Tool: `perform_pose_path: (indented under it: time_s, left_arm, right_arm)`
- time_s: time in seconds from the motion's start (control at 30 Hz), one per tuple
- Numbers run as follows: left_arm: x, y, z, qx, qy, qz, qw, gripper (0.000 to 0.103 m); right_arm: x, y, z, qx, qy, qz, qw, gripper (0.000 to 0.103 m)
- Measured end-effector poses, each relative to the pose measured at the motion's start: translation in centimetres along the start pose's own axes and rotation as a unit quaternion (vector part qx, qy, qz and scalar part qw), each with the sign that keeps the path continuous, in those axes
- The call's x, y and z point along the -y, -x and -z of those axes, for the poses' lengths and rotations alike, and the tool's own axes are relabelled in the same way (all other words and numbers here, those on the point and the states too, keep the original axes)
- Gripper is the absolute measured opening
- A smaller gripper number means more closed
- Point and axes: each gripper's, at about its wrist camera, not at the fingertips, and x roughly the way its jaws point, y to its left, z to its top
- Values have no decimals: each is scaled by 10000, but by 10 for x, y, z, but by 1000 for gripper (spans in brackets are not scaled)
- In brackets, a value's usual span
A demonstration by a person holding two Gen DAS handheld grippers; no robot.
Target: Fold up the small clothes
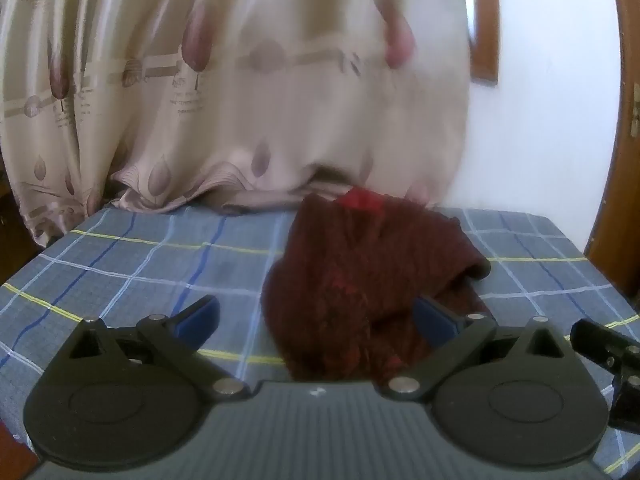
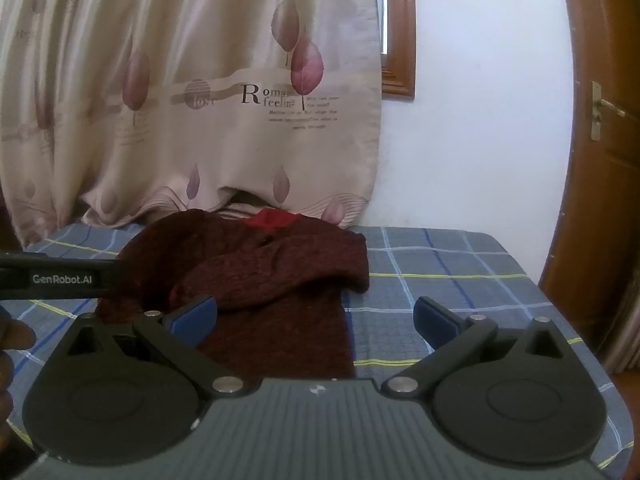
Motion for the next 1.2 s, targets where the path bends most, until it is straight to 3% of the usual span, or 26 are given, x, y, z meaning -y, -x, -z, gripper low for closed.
perform_pose_path:
  time_s: [0.6,0.87,1.2]
  left_arm:
    - [2,-9,-2,-87,-92,30,9999,103]
    - [0,-15,-2,-197,-46,53,9998,103]
    - [2,-16,-2,-204,-59,89,9997,103]
  right_arm:
    - [1,-13,2,17,-165,19,9999,103]
    - [-1,-20,2,70,-663,-231,9975,103]
    - [-1,-23,3,48,-427,-195,9989,103]
